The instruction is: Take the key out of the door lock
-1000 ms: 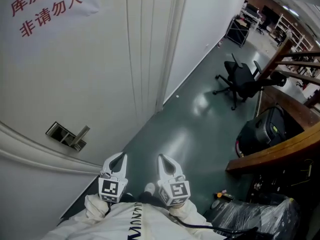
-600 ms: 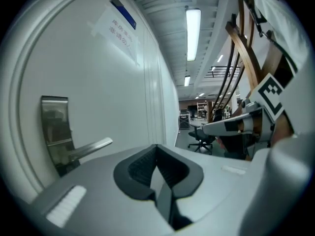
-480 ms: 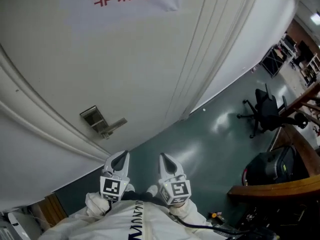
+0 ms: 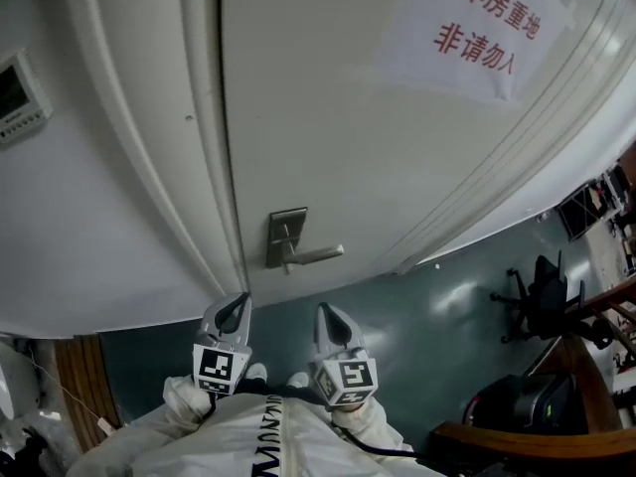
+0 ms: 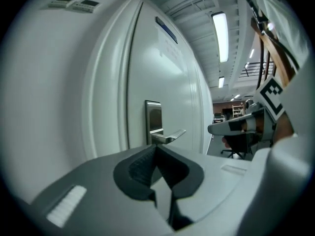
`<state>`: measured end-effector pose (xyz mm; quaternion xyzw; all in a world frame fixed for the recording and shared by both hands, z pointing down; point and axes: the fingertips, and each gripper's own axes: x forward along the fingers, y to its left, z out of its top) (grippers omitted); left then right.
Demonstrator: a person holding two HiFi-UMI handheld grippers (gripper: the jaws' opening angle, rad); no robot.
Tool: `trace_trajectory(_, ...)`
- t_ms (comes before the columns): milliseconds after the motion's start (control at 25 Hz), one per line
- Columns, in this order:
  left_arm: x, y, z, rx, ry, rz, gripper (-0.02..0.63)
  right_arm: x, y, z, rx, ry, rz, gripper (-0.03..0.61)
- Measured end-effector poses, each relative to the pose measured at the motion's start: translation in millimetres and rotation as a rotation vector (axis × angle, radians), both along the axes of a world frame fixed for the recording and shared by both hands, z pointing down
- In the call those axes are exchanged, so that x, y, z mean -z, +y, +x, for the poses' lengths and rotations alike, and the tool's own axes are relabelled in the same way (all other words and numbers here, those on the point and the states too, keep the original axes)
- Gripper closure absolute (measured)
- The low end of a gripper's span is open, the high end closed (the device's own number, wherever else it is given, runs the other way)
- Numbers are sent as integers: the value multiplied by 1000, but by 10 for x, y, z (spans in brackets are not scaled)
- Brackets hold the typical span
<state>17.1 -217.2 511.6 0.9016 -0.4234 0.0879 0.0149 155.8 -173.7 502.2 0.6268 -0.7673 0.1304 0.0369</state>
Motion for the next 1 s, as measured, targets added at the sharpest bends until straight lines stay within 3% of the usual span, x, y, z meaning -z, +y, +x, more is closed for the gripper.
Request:
trace_trajectory(200,-17,-108,-346,81,6,-10,614,20,-197,-278,66,-19,-13,578)
trace_trajectory(680,-90,-180,-549,241,4,-33,614,-258,-535,-379,217,-138,-96,577)
trace_trajectory(1000,-110,-164,-523,257,-15,-49,614,-294,-526,-347,230,-136,-107,567)
